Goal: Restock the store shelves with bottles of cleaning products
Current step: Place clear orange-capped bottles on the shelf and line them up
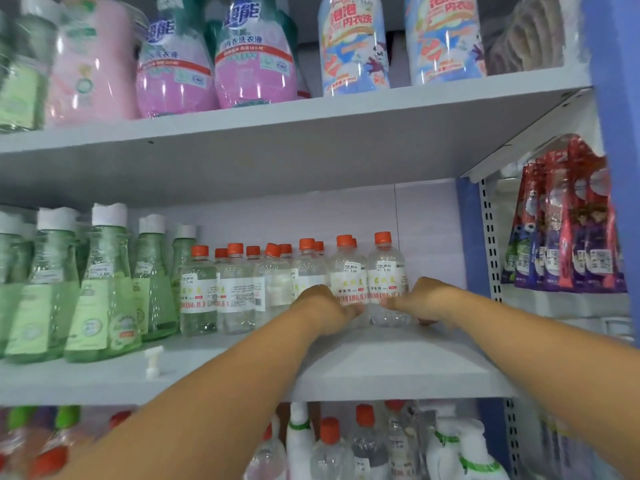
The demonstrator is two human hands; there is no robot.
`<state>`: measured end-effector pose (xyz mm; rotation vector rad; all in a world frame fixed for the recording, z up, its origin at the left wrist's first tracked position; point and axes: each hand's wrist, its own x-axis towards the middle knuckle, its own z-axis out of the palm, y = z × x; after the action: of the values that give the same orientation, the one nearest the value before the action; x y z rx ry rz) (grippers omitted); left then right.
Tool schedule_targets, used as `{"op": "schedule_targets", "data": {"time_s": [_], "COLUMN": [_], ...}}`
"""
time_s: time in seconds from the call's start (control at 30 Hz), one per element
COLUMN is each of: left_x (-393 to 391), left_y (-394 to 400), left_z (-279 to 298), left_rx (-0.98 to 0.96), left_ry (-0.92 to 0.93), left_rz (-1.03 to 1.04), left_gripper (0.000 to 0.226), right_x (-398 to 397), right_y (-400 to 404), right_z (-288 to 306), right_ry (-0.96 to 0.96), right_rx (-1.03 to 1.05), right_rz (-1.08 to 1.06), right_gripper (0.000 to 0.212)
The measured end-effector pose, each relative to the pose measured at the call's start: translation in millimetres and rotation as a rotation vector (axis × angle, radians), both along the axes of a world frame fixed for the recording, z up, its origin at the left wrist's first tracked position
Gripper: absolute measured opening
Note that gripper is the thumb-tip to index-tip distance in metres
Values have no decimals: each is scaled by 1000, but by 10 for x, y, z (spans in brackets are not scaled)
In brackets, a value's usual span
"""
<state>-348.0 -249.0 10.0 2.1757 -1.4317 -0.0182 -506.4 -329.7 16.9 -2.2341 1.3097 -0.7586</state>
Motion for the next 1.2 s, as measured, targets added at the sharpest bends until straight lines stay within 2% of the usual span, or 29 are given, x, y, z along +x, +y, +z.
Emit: {"op": "schedule_targets", "data": {"time_s": [0.1,0.17,0.23,0.33,0.43,0.53,0.63,0.73,0.83,0.93,1.03,1.2], "left_x": [-39,-14,-12,-43,-89,-30,277,682,987,1201,1397,1418], "left_y": [432,688,940,1301,1670,1919,1871,1745,1632,1510,1363,1336], "left_z": [-79,-156,-228,-436,-901,-1567,-2169,-2592,-2803,-2925,-3119,-3214], "left_rx": [58,30,-73,-266,-549,-784,-718,-600,-515,-459,-447,-455], "left_ry": [14,22,50,123,139,98,183,270,363,529,577,568], "left_rz": [-52,-31,-29,-68,-121,-112,-37,100,164,139,118,59], "left_gripper": [85,91,83,71,53,45,48,64,80,90,84,61], "right_x": [-148,-209,-246,-305,-326,-150,227,621,893,1049,1144,1256], "right_y": [372,674,911,1203,1591,1924,1903,1595,1293,1053,923,856], "right_z": [-36,-116,-230,-469,-928,-1584,-2177,-2590,-2844,-3054,-3169,-3245], "right_ry": [-27,-102,-144,-208,-444,-605,-558,-468,-431,-411,-448,-450], "right_rx": [-4,-8,-56,-216,-382,-368,-238,-91,43,51,72,-17], "right_rz": [66,145,174,98,122,180,148,59,5,-75,-129,-231], "right_gripper": [47,47,52,66,61,58,62,69,79,89,97,80]}}
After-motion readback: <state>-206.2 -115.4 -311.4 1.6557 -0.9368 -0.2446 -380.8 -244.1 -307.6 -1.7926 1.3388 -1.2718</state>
